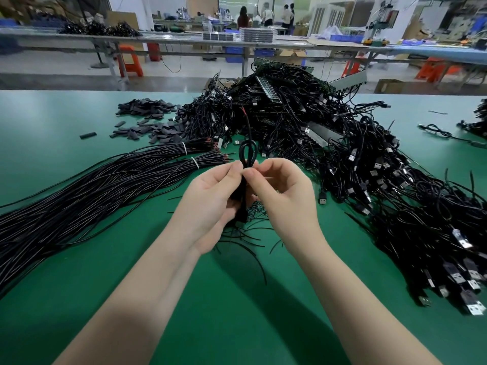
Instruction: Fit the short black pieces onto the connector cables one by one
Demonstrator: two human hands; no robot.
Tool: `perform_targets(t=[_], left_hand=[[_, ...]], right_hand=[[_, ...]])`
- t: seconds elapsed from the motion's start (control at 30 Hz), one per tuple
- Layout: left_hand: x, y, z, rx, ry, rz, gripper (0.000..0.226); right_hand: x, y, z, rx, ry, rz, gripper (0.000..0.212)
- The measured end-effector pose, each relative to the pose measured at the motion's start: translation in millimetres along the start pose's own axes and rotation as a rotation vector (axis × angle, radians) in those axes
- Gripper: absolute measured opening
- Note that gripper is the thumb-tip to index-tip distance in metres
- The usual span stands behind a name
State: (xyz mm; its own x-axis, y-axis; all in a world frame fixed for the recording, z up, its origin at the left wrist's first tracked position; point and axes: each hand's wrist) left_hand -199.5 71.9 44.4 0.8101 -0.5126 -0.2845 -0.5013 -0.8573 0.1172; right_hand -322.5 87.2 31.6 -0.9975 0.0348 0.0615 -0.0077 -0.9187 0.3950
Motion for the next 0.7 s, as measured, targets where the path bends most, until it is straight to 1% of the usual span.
perform_targets(t=[0.07,0.17,0.23,0.33,0.43,0.5,0.53,0.6,0.63,0.7], left_hand=[[1.7,0.2,-2.1,0.036,-0.074,0.055,0.028],[4.6,0.0,-4.1,0.070,-0.065,0.085,0.028],[5.9,-0.5,-5.0,0.098,-0.055,0.106,0.027],[11.4,-0.5,-7.9,0.177,-0.111,0.157,0.025],[14.2,-0.9,-11.7,0.246,-0.166,0.144,0.023],[10.6,0.1,-8.5,0.199,-0.146,0.054,0.025],[7.6,0.6,-5.3,0.154,-0.090,-0.011,0.025],[0.5,0.4,0.8,0.049,0.055,-0.137,0.016],[-2.4,-0.5,2.6,-0.012,0.114,-0.176,0.010],[-4.3,-1.9,5.2,-0.145,0.252,-0.210,0.005]], right_hand=[[1.4,1.1,-4.0,-0.012,0.058,0.038,0.014],[2.8,1.8,-6.8,-0.011,0.086,0.102,0.015],[5.7,2.5,-5.9,-0.001,0.068,0.157,0.021],[7.8,2.2,-2.6,0.057,-0.010,0.197,0.011],[6.1,1.3,-4.0,0.065,0.001,0.168,0.010],[5.5,1.0,-4.8,0.055,0.017,0.126,0.011],[6.3,1.3,-5.2,0.049,0.007,0.109,0.010],[9.1,1.6,-6.1,0.049,-0.007,0.093,0.003],[9.8,1.6,-6.0,0.051,-0.001,0.087,0.002],[9.6,2.0,-5.2,0.039,0.020,0.077,0.013]])
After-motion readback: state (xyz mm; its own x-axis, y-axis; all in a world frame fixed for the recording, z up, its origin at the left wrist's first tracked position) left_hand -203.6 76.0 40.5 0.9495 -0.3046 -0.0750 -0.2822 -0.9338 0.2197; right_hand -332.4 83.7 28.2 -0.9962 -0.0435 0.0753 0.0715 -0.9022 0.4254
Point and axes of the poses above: each hand's wrist, its own y-axis towards the middle knuckle, its own x-axis out of the back of the hand, z = x × y, and after that the axes turned 14 degrees about z, right-handed
